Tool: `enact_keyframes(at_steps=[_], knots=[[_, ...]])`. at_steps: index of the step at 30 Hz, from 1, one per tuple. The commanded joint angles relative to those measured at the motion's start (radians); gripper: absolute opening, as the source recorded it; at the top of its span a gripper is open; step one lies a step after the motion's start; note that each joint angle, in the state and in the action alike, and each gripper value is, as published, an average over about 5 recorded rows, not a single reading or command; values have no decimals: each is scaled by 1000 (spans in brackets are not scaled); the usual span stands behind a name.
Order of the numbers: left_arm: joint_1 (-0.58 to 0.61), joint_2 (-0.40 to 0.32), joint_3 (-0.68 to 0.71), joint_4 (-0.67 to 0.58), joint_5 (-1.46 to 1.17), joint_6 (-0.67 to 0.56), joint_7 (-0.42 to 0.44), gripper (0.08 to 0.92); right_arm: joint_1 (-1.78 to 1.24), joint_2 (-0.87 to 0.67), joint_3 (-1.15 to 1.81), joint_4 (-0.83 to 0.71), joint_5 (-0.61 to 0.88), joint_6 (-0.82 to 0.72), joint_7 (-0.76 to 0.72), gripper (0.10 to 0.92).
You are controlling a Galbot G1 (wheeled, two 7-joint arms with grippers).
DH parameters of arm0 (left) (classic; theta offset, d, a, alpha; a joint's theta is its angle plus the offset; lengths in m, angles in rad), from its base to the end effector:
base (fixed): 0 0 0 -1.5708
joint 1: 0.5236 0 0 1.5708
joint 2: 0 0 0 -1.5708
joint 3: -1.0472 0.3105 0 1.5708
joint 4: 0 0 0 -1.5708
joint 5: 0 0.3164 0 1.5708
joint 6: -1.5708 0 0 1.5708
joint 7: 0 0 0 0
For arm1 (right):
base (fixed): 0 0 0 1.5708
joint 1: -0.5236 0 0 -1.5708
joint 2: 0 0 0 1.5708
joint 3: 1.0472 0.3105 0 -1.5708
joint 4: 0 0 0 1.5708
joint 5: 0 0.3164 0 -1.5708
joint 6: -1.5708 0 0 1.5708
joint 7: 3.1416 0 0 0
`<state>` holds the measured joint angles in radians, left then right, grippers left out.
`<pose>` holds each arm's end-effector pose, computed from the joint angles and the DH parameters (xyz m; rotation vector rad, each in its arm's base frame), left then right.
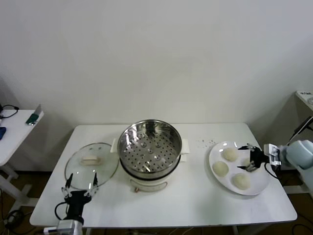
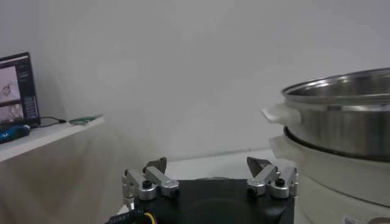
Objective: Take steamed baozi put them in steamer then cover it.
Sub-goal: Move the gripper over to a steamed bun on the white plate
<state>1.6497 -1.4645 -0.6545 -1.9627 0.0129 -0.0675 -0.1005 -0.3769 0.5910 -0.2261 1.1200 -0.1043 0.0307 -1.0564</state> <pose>0.1343 0.0581 -0.3163 0.2370 -2.9930 -0.2672 0.4186 -0.2642 -0.1926 1.1727 -1.7325 1.2196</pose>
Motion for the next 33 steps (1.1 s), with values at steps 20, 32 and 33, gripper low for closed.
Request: enact_keyframes(at_steps=[20, 32, 33], knots=[[-28, 15, -42, 41, -10, 19, -6, 823, 484, 400, -546, -594, -119, 87, -117, 823], [-30, 15, -47, 51, -12, 18, -7, 823, 443, 400, -531, -581, -135, 87, -107, 823], [-30, 15, -47, 52, -12, 17, -7, 823, 439, 401, -528, -582, -137, 87, -107, 823]])
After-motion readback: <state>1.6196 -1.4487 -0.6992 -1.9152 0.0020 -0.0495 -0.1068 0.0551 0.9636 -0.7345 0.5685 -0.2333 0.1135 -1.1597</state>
